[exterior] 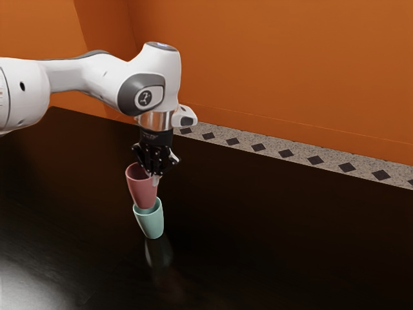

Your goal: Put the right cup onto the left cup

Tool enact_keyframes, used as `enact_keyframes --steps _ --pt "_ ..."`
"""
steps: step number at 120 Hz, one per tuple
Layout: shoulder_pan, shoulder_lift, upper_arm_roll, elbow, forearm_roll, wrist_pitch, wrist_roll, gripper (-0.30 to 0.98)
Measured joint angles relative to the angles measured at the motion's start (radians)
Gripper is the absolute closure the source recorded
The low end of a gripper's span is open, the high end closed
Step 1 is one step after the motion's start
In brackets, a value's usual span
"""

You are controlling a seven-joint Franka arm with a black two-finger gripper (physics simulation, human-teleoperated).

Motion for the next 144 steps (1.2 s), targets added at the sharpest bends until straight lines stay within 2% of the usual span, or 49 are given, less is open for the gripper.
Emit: enact_keyframes --steps 60,109,131,144 --pt "-0.001 0.051 0.020 0.011 -0.001 0.041 0.001 0.79" --pt "-0.001 0.081 0.026 0.005 -0.029 0.075 0.003 0.78" --pt "-0.003 0.082 0.025 0.003 -0.056 0.076 0.003 0.42" --pt "-0.002 0.075 0.025 0.004 -0.069 0.074 0.002 0.26"
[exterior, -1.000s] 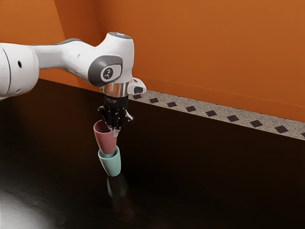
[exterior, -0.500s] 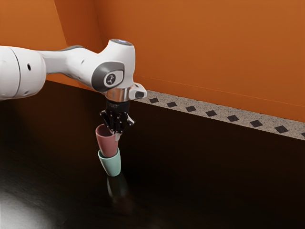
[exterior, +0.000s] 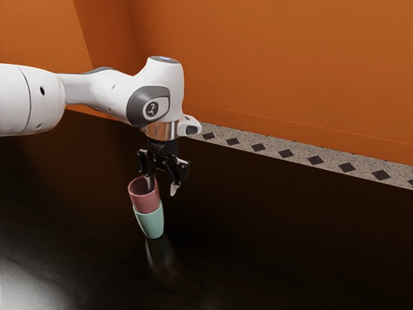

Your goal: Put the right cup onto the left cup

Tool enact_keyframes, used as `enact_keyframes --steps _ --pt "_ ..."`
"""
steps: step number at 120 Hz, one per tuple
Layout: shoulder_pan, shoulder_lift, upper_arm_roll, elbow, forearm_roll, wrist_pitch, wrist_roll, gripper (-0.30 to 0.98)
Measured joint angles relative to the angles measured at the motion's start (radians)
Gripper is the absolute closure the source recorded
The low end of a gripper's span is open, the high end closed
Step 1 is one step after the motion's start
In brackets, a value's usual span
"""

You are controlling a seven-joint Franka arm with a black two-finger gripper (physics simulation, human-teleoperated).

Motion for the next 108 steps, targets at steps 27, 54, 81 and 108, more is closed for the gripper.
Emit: enact_keyframes --steps 27,54,81,108 --pt "-0.001 -0.025 -0.004 0.005 -0.007 -0.005 -0.001 0.10" --pt "-0.010 -0.059 -0.008 0.007 -0.008 -0.015 -0.002 0.03" --pt "-0.108 -0.121 0.082 0.006 -0.008 -0.038 0.040 0.01" --pt "-0.197 -0.175 0.172 0.008 -0.006 -0.078 0.128 0.00"
